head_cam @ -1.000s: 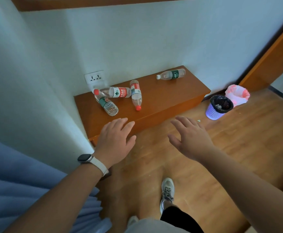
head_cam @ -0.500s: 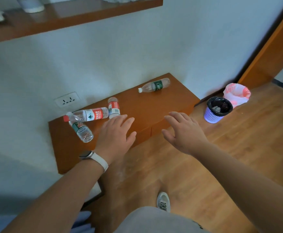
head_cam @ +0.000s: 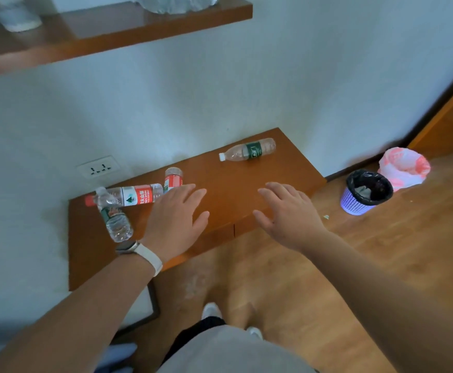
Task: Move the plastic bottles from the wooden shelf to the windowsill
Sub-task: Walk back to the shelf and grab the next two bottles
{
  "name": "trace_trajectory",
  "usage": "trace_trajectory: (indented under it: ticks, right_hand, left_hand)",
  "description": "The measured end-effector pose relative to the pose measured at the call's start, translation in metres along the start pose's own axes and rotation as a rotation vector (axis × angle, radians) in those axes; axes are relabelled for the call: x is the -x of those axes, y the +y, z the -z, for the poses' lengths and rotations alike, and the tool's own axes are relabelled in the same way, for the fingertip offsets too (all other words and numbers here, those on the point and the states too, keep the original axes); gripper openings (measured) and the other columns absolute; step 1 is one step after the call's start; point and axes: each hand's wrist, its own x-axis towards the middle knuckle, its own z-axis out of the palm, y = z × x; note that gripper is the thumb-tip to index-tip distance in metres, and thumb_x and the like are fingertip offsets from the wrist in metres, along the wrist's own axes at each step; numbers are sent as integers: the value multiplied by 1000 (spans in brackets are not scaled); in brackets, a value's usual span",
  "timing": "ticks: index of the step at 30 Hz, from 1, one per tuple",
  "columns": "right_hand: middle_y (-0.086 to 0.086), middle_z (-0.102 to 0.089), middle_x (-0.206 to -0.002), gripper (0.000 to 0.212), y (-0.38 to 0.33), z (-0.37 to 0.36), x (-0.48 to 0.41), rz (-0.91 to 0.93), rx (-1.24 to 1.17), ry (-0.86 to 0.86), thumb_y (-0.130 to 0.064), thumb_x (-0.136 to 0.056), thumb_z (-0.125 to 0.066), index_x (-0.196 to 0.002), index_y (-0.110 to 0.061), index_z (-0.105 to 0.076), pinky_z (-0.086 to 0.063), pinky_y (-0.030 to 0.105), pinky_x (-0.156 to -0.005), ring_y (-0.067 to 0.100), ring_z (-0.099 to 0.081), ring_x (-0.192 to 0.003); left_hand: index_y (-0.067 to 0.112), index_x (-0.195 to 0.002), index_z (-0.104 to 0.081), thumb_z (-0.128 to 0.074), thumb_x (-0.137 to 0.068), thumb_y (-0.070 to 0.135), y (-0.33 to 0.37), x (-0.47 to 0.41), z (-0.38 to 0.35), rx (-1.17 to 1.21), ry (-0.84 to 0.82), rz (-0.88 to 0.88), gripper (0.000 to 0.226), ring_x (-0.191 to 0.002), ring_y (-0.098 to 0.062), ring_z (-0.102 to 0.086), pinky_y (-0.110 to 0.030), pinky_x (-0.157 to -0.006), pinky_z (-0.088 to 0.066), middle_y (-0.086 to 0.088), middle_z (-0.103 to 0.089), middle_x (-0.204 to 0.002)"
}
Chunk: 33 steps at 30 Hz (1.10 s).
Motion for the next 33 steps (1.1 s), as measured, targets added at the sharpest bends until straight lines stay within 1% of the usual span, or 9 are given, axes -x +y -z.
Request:
trace_trajectory:
  ticks: [4,9,13,17,19,23,26,29,33]
  right_hand:
    - [-4,-44,-149,56,6,-9,-24,0,3,-15,-62,-95,-37,-141,-30,-41,-32,44,-111,21,-38,-138]
    - [-5,-40,-151,58,16,-16,-69,-5,44,-77,-63,-94,-36,-143,-32,-38,-28,44,-113,20,-33,-141]
    - [-5,-39,-152,59,21,-23,-114,22,66,-111,-64,-94,-36,-144,-31,-37,-26,44,-114,20,-32,-142]
    - [-3,-41,-152,59,20,-39,-160,111,123,-176,-62,-95,-34,-144,-30,-37,-24,43,-114,21,-33,-142]
    - [-3,-41,-151,58,19,-49,-180,130,135,-191,-61,-95,-35,-144,-30,-38,-23,43,-114,21,-33,-142]
    - [-2,-46,-148,55,19,-65,-207,146,138,-205,-59,-94,-39,-140,-29,-42,-27,44,-112,22,-38,-139]
    - [-1,-47,-146,54,25,-72,-222,156,148,-223,-58,-94,-41,-139,-27,-44,-31,45,-111,23,-41,-137]
    - [-1,-48,-146,53,36,-77,-241,142,155,-234,-57,-94,-41,-138,-27,-45,-33,45,-110,23,-42,-136]
    - [-1,-50,-143,53,57,-87,-260,124,160,-245,-54,-93,-45,-138,-27,-45,-36,45,-108,23,-45,-134]
  left_hand:
    - [25,-132,-57,-63,-91,50,-14,-20,-18,-29,19,-16,49,-120,-28,-62,-48,-92,-52,-4,-64,-133]
    - [24,-132,-60,-66,-90,49,-35,-51,-42,-9,-16,43,49,-120,-29,-62,-50,-93,-52,-5,-64,-132]
    - [22,-134,-60,-63,-93,48,-57,-79,-58,57,-46,98,49,-125,-30,-58,-51,-98,-49,-6,-62,-137]
    - [23,-136,-59,-60,-95,47,-78,-108,-79,71,-88,156,48,-131,-30,-54,-49,-104,-46,-5,-58,-142]
    - [23,-136,-59,-61,-95,46,-85,-119,-90,83,-98,190,47,-130,-29,-54,-49,-104,-47,-5,-57,-143]
    - [21,-131,-62,-65,-93,41,-99,-129,-109,124,-126,242,44,-125,-28,-57,-49,-99,-52,-7,-60,-138]
    - [20,-130,-63,-69,-90,40,-107,-130,-118,153,-133,295,44,-122,-29,-60,-48,-97,-53,-7,-63,-135]
    - [19,-132,-60,-74,-86,42,-113,-132,-128,158,-111,327,54,-120,-31,-62,-50,-96,-54,-8,-64,-134]
    - [20,-134,-55,-74,-84,49,-114,-132,-141,150,-123,461,61,-116,-32,-63,-48,-92,-55,-9,-64,-134]
